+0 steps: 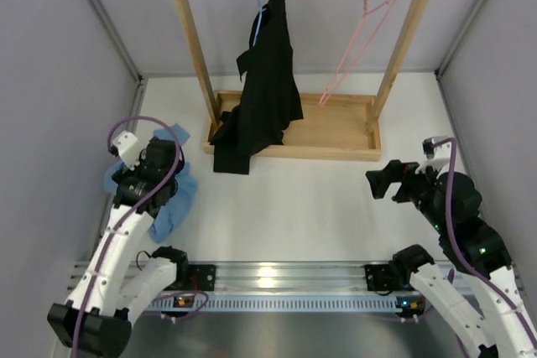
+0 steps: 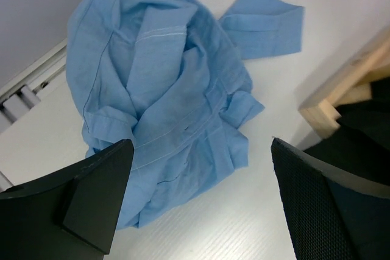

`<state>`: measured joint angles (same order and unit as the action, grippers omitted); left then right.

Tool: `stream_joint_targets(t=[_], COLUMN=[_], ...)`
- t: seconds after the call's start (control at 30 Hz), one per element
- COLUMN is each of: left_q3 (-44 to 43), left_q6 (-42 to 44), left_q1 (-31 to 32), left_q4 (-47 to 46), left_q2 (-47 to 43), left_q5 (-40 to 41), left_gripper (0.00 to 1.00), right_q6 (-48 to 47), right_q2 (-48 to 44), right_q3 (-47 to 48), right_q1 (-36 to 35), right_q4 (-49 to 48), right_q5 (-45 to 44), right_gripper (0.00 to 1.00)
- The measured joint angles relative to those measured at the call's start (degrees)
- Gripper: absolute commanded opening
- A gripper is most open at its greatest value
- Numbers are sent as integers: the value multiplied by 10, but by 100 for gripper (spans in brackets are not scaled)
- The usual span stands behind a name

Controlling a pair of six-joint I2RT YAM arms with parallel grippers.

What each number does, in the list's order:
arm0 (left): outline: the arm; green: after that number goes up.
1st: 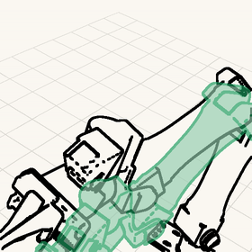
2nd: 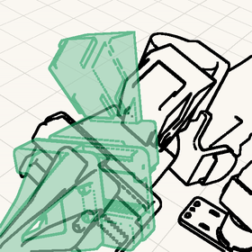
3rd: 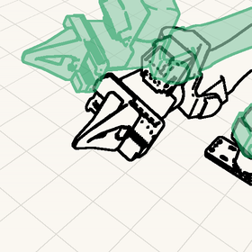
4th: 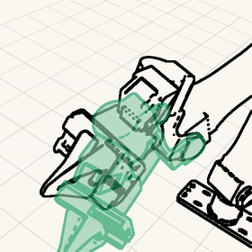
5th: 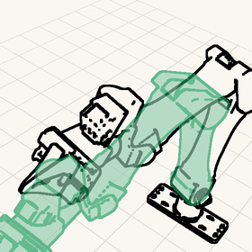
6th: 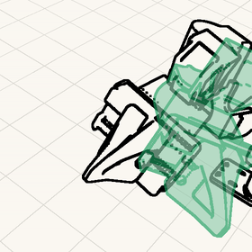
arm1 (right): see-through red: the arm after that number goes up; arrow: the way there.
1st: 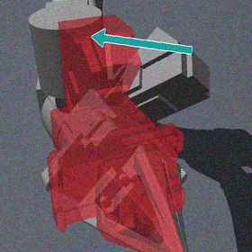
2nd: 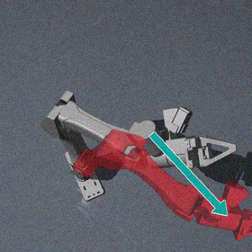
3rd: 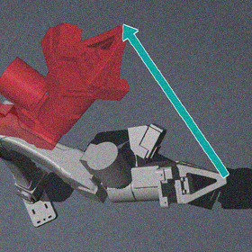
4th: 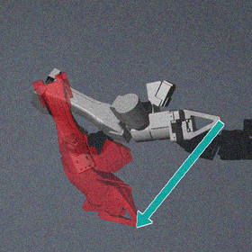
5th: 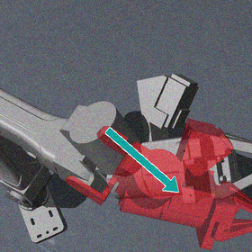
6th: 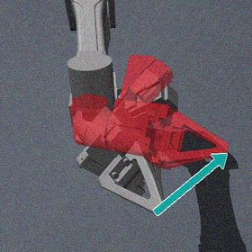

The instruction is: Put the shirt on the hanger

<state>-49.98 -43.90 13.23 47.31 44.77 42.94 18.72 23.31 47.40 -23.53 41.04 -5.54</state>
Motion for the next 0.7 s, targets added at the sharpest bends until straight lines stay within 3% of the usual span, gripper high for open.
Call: stream_joint_targets(t=[0.23,0.37,0.43,0.57,0.6,0.7], left_q3=[15,63,77,95,97,97], left_q6=[-147,-175,-175,-157,-150,-112], left_q1=[-36,-76,-89,-97,-98,-98], left_q4=[19,2,-12,-57,-65,-80], left_q2=[122,184,221,263,260,223], left_q5=[56,59,50,6,-8,-63], left_gripper=[98,98,91,30,4,0], right_q6=[13,17,20,24,25,28], right_q2=[-2,-16,-20,-19,-19,-18], right_q3=[-2,-16,-25,-39,-41,-43], right_q1=[0,0,0,0,0,0], right_q4=[-16,-24,-25,-29,-29,-33], right_q5=[49,65,73,84,86,92], right_gripper=[99,99,100,99,99,99])
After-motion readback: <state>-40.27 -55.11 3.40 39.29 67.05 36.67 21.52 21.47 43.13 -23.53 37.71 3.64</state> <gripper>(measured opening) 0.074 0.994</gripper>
